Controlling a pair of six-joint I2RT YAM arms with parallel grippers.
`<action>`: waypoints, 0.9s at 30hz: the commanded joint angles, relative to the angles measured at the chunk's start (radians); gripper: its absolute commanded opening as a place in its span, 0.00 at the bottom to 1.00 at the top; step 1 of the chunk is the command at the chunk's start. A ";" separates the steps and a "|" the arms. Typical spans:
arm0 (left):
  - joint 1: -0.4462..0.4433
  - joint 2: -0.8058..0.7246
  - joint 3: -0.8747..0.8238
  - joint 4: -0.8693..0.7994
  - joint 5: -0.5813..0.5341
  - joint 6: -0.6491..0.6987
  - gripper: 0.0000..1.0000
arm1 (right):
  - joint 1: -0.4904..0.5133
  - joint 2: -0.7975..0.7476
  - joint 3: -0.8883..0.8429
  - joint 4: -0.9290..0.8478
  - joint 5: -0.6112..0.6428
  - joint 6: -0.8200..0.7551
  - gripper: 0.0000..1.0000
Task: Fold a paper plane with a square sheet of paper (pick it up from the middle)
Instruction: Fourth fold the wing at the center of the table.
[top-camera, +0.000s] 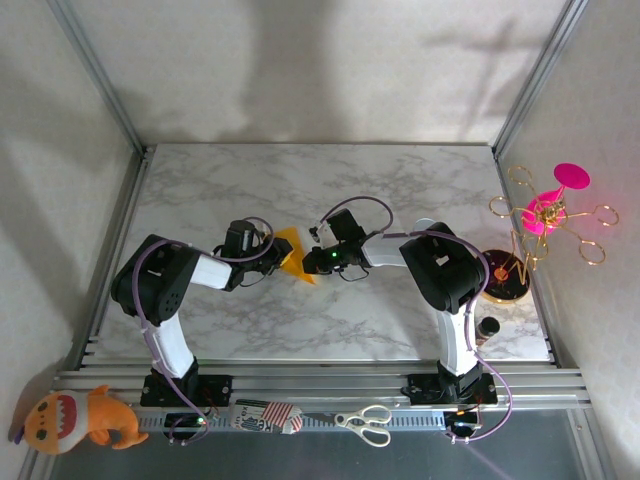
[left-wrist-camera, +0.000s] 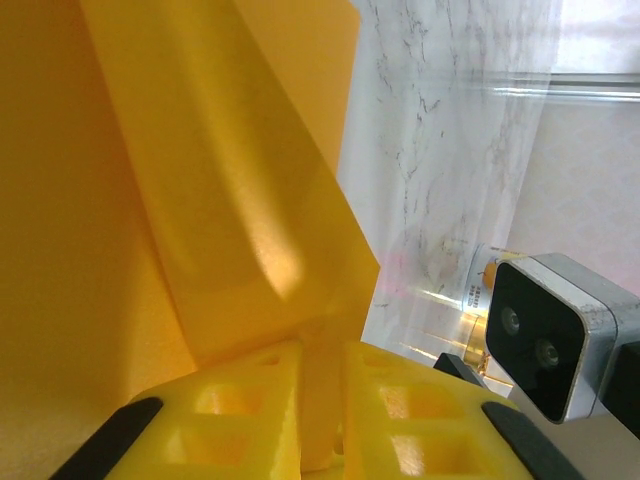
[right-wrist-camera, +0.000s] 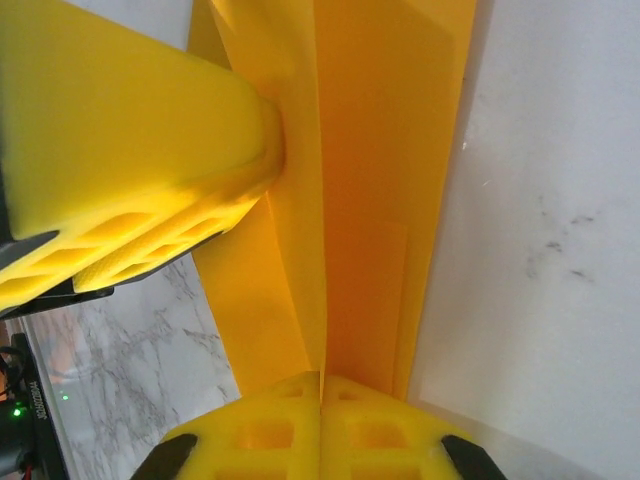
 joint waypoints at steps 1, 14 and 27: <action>0.012 -0.028 0.011 0.017 0.013 0.020 0.18 | 0.003 0.101 -0.085 -0.076 0.184 -0.051 0.04; 0.022 -0.035 -0.050 0.121 0.036 -0.013 0.17 | 0.003 0.072 -0.179 0.069 0.226 -0.040 0.01; 0.012 0.028 -0.024 0.145 0.054 -0.019 0.16 | 0.003 0.078 -0.182 0.082 0.242 -0.039 0.01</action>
